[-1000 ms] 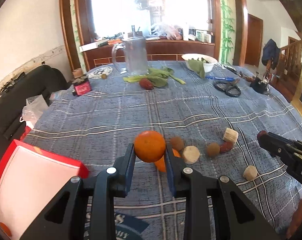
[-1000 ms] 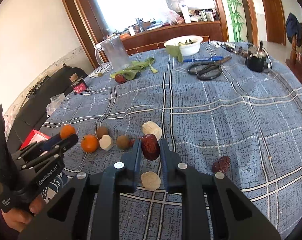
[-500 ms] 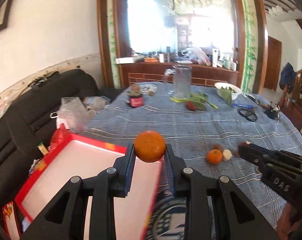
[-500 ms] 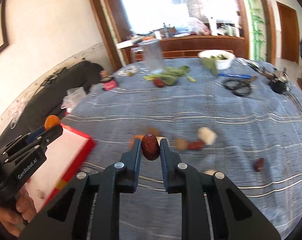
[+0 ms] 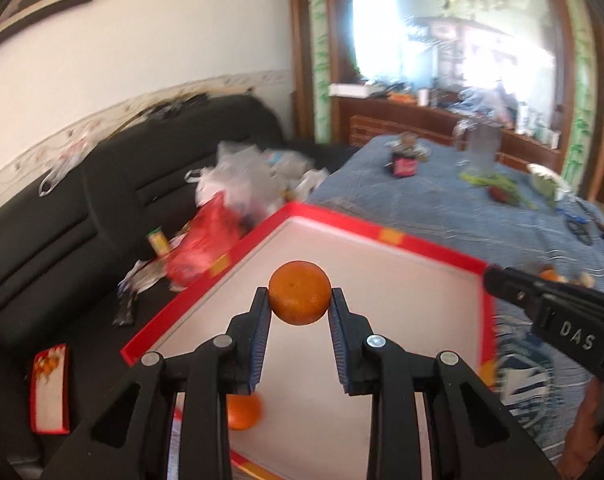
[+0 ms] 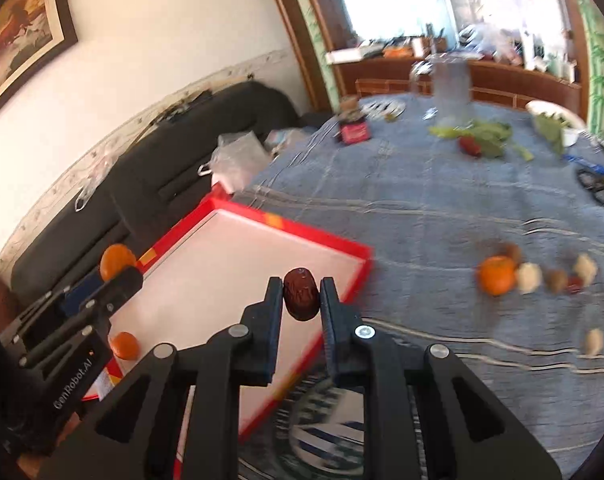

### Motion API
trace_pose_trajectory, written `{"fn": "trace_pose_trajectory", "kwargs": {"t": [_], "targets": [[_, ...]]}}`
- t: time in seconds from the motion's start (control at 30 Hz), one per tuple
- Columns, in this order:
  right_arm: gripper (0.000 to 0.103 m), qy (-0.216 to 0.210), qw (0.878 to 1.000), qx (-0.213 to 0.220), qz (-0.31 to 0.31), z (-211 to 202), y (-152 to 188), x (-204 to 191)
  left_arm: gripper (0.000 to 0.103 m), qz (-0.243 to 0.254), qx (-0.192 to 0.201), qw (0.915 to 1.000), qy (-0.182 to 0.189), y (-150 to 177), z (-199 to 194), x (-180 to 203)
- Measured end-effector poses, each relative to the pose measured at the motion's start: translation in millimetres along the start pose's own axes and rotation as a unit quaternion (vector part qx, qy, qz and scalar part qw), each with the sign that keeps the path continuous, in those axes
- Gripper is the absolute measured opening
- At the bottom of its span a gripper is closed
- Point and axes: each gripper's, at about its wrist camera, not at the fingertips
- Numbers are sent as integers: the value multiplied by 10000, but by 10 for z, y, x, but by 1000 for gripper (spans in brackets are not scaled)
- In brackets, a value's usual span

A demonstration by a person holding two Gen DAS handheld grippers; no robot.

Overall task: Organize fruits
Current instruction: 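Carry the orange and red date to the tray and release both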

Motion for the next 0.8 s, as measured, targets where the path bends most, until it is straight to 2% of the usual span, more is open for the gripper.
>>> {"fn": "trace_pose_trajectory", "kwargs": {"t": [0.27, 0.6, 0.73, 0.8], "targets": [[21, -33, 9984, -522, -222, 474, -160, -349, 30, 106, -285, 9991, -279, 16, 197, -51], [21, 118, 9939, -1096, -53, 822, -238, -348, 33, 307, -596, 9967, -452, 16, 330, 2], [21, 140, 9914, -1295, 95, 904, -223, -281, 61, 246, -629, 9964, -515, 2, 322, -10], [22, 96, 9895, -1431, 179, 950, -217, -239, 64, 217, -578, 9966, -548, -5, 290, -11]]}}
Point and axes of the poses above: each gripper's, at about its wrist camera, not at the fingertips, and z roughly the way its jaws point, x to its right, y to its underside, and after that the axes turned 13 degrees about -x, right-handed
